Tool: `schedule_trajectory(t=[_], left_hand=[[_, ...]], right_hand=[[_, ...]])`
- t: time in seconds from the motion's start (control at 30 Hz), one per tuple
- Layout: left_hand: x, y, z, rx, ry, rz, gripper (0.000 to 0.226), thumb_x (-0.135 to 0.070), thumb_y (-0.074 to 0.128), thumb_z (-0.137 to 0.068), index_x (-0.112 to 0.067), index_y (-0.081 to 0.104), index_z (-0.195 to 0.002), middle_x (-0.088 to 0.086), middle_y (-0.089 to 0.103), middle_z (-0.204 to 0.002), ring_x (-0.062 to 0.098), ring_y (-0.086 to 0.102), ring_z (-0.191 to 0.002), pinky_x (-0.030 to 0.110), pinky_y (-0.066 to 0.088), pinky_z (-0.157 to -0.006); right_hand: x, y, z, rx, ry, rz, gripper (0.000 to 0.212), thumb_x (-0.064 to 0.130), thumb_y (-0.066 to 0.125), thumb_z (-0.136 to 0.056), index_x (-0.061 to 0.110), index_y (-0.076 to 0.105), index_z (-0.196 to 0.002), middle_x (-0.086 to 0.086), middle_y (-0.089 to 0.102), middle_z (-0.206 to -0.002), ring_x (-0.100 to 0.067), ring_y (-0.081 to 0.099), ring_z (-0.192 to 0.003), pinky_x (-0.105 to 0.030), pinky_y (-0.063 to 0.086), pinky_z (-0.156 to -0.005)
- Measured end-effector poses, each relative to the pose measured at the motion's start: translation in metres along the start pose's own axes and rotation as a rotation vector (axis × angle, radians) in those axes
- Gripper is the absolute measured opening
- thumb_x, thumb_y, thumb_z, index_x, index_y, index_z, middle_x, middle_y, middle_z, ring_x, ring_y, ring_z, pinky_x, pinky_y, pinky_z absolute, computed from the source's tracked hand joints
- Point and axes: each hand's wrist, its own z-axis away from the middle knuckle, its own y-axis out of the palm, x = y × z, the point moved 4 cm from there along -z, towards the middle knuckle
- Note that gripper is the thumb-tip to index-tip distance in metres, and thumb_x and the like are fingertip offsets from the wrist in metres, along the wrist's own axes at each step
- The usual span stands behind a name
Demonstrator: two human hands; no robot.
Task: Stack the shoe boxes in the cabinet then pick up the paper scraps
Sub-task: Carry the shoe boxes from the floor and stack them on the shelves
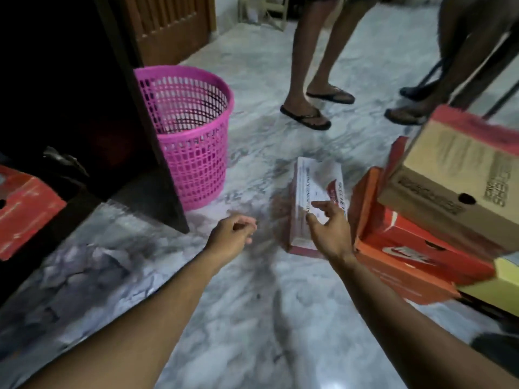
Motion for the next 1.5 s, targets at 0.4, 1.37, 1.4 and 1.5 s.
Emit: schedule_trajectory(t=[0.4, 1.37, 1.4, 1.5], left_hand=[[0.009, 0.126, -0.058, 0.003, -0.052, -0.032, 0.044, -0.057, 0.057, -0.095, -0.031, 0.057, -0.131, -0.009, 0.061, -0.117, 0.017, 0.058, -0.110, 0.032, 0.047, -0.094], [-0.001, -0.071, 0.154, 0.094, 0.071, 0.135, 0.055, -0.053, 0.070, -0.085, -0.042, 0.055, -0.137, -0.012, 0.067, -0.124, 0.009, 0.070, -0.109, 0.031, 0.055, -0.084], [-0.003, -0.080, 0.158, 0.084, 0.072, 0.143, 0.066, -0.064, 0.069, -0.080, -0.039, 0.052, -0.139, -0.013, 0.064, -0.129, 0.004, 0.068, -0.110, 0.027, 0.052, -0.085], [-0.012, -0.106, 0.170, 0.023, -0.019, 0.215, 0.043, -0.050, 0.052, -0.098, -0.037, 0.051, -0.139, -0.008, 0.062, -0.133, 0.008, 0.065, -0.111, 0.024, 0.053, -0.080]], right_hand=[[-0.069, -0.001, -0.042, -0.024, 0.277, 0.042, 0.084, 0.056, 0.057, -0.075, 0.010, 0.048, -0.145, -0.018, 0.061, -0.137, -0.039, 0.054, -0.132, -0.045, 0.046, -0.110], [0.024, -0.018, 0.071, 0.273, 0.277, -0.616, 0.067, 0.046, 0.075, -0.086, 0.038, 0.037, -0.141, 0.000, 0.077, -0.092, -0.014, 0.072, -0.070, -0.029, 0.056, -0.061], [0.033, -0.015, 0.085, 0.313, 0.255, -0.622, 0.068, 0.045, 0.076, -0.084, 0.039, 0.038, -0.141, 0.001, 0.079, -0.091, -0.015, 0.073, -0.073, -0.031, 0.057, -0.063], [0.064, 0.003, 0.124, 0.490, 0.197, -0.596, 0.075, 0.050, 0.073, -0.075, 0.039, 0.040, -0.142, 0.000, 0.081, -0.092, -0.018, 0.076, -0.078, -0.034, 0.057, -0.068]])
